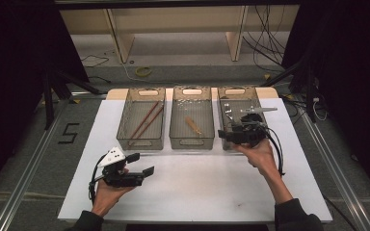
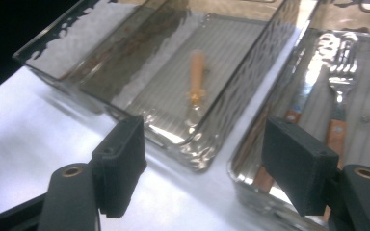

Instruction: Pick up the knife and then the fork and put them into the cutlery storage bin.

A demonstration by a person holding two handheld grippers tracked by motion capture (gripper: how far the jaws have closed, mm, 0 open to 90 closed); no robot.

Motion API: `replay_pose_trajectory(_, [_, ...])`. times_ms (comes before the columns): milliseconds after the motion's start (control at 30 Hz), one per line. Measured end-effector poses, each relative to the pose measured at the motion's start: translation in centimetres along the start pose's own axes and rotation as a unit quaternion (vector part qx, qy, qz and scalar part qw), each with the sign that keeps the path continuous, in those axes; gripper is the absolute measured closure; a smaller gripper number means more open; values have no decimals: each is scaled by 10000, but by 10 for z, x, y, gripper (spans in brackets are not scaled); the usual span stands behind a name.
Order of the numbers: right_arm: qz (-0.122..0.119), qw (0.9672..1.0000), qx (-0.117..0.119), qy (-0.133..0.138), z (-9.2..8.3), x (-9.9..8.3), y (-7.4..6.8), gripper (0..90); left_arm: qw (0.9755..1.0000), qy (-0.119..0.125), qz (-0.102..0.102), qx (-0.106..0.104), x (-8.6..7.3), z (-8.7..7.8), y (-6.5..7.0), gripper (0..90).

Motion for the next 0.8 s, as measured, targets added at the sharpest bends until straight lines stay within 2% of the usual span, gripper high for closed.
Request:
replay_pose_trajectory(400, [-235, 9993, 289, 32, -1, -26, -17, 312, 10000, -59, 29, -43, -1, 1, 1, 167])
replay_pose_trajectory(567, [-233, 9987, 428, 129, -3, -33, -22, 300, 10000, -14, -32, -85, -1, 0, 1, 167])
replay_pose_trajectory(800, [-339, 9974, 591, 217, -8, -45, -29, 290, 9999, -59, -8, -113, -2, 1, 1, 166])
Point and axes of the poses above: each handheld gripper's, and its own axes: z roughly forward along the jaws, x roughly out of its top, y roughly to its right, the point moved 5 cm from there along z, roughly forward along the jaws, and after that the axes turned 10 degrees about z, right-handed, at the moved point
